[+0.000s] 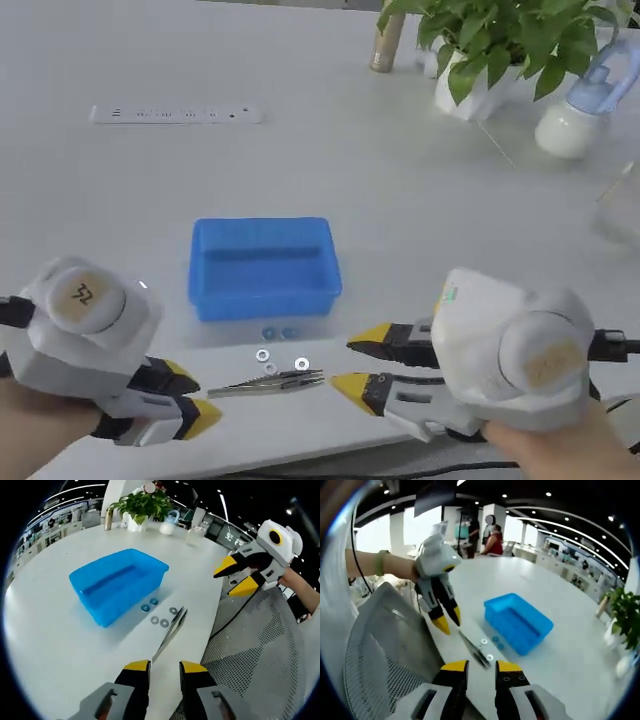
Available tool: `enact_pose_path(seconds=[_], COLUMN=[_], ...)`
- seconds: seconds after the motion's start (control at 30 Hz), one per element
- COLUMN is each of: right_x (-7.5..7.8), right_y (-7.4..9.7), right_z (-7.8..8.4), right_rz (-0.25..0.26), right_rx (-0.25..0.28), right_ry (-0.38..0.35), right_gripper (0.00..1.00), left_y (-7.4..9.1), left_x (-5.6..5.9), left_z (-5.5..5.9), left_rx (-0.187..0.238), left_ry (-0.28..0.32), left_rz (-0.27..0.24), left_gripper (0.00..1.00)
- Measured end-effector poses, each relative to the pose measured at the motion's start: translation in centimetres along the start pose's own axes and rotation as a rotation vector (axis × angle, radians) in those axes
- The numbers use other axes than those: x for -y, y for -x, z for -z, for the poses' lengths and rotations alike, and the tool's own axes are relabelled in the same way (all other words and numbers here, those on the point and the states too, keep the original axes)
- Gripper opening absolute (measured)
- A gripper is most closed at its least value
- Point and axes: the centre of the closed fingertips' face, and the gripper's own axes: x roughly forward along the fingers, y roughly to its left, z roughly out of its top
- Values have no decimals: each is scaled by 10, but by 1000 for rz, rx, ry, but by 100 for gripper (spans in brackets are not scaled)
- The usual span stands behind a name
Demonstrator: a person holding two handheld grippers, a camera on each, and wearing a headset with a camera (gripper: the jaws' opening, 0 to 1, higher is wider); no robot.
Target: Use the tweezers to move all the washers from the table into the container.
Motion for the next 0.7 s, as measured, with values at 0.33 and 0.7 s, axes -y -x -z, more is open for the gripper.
enact_pose_path(seconds=[0.33, 0.7], right_x=[9, 16], right_y=[-1, -16], right_z=[14, 10], right_rz=[-7, -67], right_rx=[-45, -43], right_ry=[21, 32], right_gripper=[18, 20], left_y=[-13, -13], left_x=[-4, -7], left_z=[-1, 3], left_rx=[-66, -109], left_ry=[-147, -234], left_rz=[-22, -71], left_gripper=[14, 5])
